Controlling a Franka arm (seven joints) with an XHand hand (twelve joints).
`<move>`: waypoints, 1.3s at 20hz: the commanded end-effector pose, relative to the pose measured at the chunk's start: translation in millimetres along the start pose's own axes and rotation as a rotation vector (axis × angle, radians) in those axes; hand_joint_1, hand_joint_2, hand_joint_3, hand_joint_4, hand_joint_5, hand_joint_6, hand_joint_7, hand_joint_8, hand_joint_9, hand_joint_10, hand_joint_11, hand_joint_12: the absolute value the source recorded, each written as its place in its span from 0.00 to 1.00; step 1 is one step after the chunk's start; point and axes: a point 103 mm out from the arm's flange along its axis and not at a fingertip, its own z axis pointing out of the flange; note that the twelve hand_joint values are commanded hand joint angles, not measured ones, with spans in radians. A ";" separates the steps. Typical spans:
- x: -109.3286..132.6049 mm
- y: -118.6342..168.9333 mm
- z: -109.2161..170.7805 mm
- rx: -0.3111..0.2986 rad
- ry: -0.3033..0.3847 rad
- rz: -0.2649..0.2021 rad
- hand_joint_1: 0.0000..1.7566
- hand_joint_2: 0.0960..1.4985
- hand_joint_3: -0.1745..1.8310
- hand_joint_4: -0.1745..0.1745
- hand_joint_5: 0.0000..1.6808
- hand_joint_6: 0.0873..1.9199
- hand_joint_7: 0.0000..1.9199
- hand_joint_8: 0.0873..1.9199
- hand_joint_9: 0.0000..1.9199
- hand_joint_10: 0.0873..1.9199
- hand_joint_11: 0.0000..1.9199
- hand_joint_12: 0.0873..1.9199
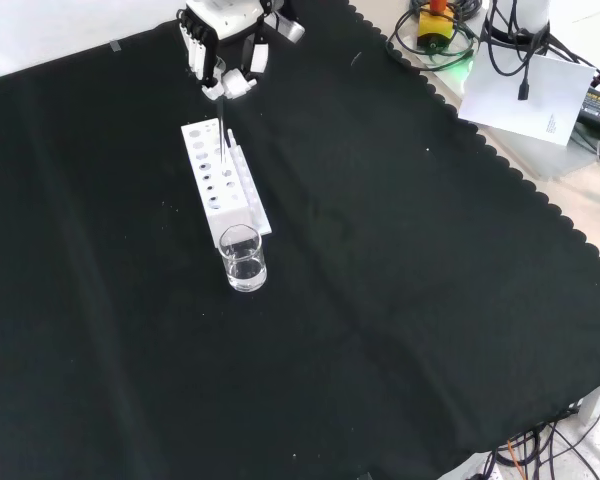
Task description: Take the glass rod from the white test tube rack.
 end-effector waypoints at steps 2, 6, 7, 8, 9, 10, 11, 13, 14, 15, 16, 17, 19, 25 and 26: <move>6.1 -7.4 -36.6 0.005 0.002 0.001 0.76 0.29 0.55 0.00 0.77 0.24 0.70 0.44 0.86 0.29 0.89 0.16; 9.0 -12.1 -57.2 -0.014 0.003 0.002 0.76 0.29 0.55 0.00 0.77 0.24 0.70 0.45 0.87 0.29 0.89 0.16; 12.0 -13.2 -65.5 -0.014 -0.005 0.002 0.76 0.29 0.55 0.00 0.78 0.23 0.70 0.44 0.87 0.29 0.90 0.16; 13.8 -13.6 -70.1 -0.015 -0.009 0.001 0.76 0.29 0.55 0.00 0.78 0.23 0.70 0.44 0.87 0.29 0.90 0.16; 15.0 -13.9 -73.5 -0.016 -0.011 0.001 0.76 0.29 0.55 0.00 0.78 0.23 0.70 0.44 0.87 0.29 0.90 0.16; 16.4 -13.9 -77.1 -0.017 -0.012 -0.001 0.76 0.29 0.55 0.00 0.78 0.23 0.71 0.44 0.87 0.29 0.90 0.16; 18.4 -13.9 -82.7 -0.021 -0.013 -0.004 0.76 0.29 0.55 0.00 0.78 0.23 0.71 0.44 0.87 0.28 0.90 0.16; 19.8 -14.5 -90.1 -0.029 -0.007 -0.001 0.76 0.29 0.55 0.00 0.78 0.23 0.71 0.44 0.87 0.28 0.90 0.15; 20.0 -15.3 -94.0 -0.031 -0.009 -0.002 0.76 0.29 0.55 0.00 0.78 0.23 0.71 0.44 0.87 0.28 0.90 0.15; 20.9 -15.0 -97.1 -0.031 -0.012 -0.006 0.76 0.29 0.55 0.00 0.78 0.22 0.71 0.44 0.87 0.28 0.90 0.15; 21.1 -15.2 -100.4 -0.037 -0.015 -0.007 0.76 0.29 0.55 0.00 0.78 0.22 0.71 0.44 0.87 0.28 0.90 0.15; 21.2 -15.0 -102.7 -0.040 -0.013 -0.010 0.76 0.29 0.55 0.00 0.78 0.22 0.71 0.44 0.88 0.28 0.90 0.15; 21.3 -15.2 -107.2 -0.046 -0.012 -0.012 0.76 0.29 0.55 0.00 0.78 0.22 0.71 0.44 0.88 0.28 0.90 0.15; 23.7 -19.1 -111.6 -0.053 -0.006 -0.030 0.76 0.28 0.55 0.00 0.78 0.22 0.71 0.44 0.88 0.28 0.90 0.15; 24.1 -19.9 -112.3 -0.054 -0.006 -0.033 0.76 0.28 0.55 0.00 0.78 0.22 0.71 0.44 0.88 0.28 0.90 0.15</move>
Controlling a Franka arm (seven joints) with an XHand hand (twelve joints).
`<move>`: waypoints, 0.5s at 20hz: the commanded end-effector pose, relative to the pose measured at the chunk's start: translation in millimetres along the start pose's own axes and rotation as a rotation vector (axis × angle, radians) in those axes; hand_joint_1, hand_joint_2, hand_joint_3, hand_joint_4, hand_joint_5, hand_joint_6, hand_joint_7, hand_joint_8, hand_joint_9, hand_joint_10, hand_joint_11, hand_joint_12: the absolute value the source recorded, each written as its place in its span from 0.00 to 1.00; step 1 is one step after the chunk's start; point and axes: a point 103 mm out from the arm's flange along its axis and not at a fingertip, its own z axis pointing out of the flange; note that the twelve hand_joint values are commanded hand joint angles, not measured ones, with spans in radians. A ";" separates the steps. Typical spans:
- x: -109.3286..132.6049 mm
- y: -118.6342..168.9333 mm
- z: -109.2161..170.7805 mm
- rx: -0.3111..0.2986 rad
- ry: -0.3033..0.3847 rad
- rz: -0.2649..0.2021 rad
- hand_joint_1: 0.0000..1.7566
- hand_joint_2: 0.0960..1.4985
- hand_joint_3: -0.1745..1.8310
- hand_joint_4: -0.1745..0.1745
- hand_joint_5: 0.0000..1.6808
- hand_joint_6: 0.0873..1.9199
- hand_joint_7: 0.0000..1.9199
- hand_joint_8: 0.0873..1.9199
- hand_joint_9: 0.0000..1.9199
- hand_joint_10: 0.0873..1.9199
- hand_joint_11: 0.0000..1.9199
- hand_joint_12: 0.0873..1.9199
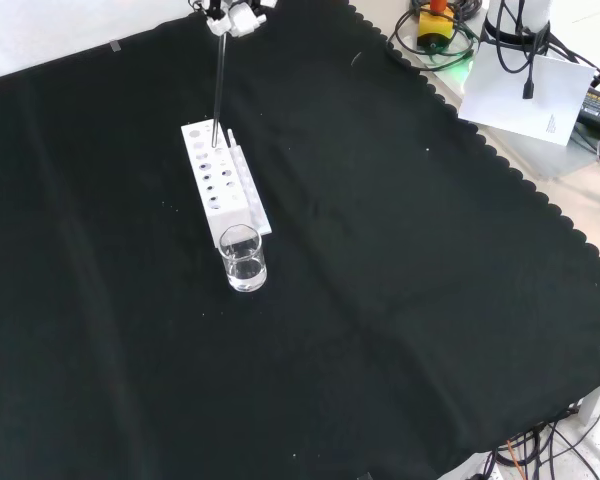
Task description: Take the glass rod from the white test tube rack.
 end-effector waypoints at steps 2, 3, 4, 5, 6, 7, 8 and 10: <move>4.2 -4.5 -5.2 -0.012 0.003 -0.019 0.76 0.28 0.55 0.00 0.79 0.22 0.71 0.44 0.88 0.28 0.90 0.15; 5.1 -5.2 -6.3 -0.015 0.005 -0.020 0.76 0.28 0.55 0.00 0.79 0.22 0.71 0.44 0.88 0.28 0.90 0.15; 5.3 -5.9 -6.8 -0.017 0.003 -0.022 0.76 0.28 0.55 0.00 0.79 0.22 0.71 0.44 0.88 0.28 0.90 0.15; 5.6 -6.0 -6.8 -0.015 0.001 -0.023 0.76 0.28 0.55 0.00 0.79 0.22 0.71 0.44 0.88 0.27 0.90 0.15; 5.5 -6.2 -6.6 -0.013 -0.001 -0.023 0.76 0.28 0.55 0.00 0.79 0.22 0.71 0.43 0.88 0.27 0.90 0.15; 5.1 -6.5 -6.3 -0.009 -0.004 -0.023 0.76 0.28 0.55 0.00 0.79 0.22 0.71 0.43 0.88 0.27 0.90 0.15; 4.8 -6.8 -6.3 -0.009 -0.006 -0.023 0.76 0.28 0.55 0.00 0.79 0.22 0.71 0.43 0.88 0.27 0.90 0.15; 9.3 -2.1 -4.4 0.000 -0.013 -0.021 0.76 0.28 0.55 0.00 0.79 0.22 0.71 0.43 0.88 0.27 0.90 0.15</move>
